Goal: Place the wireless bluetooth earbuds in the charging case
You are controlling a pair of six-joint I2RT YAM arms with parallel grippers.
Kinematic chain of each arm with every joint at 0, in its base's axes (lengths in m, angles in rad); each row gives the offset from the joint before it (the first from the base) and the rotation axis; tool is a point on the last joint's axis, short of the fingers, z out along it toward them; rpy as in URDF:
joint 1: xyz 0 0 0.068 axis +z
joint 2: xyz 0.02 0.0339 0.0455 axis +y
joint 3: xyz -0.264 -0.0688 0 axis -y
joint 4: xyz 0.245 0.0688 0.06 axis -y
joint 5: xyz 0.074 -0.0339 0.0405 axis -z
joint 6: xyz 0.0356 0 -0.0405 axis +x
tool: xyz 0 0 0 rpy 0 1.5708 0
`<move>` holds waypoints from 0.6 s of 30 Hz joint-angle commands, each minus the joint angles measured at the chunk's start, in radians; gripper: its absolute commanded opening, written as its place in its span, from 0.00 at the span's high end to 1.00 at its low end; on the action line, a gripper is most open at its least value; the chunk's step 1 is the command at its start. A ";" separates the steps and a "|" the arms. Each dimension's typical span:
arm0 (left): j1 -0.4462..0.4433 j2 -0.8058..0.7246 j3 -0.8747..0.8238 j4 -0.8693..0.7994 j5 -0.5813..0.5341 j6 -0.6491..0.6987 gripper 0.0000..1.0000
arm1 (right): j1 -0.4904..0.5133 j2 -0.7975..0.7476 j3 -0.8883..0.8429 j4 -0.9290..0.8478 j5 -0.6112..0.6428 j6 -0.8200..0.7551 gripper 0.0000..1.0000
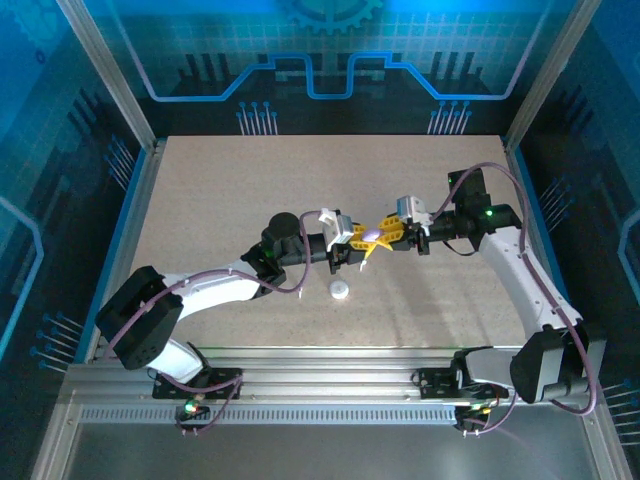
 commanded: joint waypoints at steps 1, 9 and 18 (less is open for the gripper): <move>-0.004 -0.011 -0.004 0.010 -0.010 0.015 0.69 | 0.005 -0.014 0.012 -0.031 -0.004 -0.005 0.91; -0.005 -0.018 -0.020 0.004 -0.034 0.029 0.55 | 0.000 -0.018 0.012 -0.028 0.035 0.023 0.94; -0.004 -0.033 -0.039 -0.034 -0.094 0.046 0.26 | -0.015 -0.017 0.002 -0.012 0.135 0.109 0.95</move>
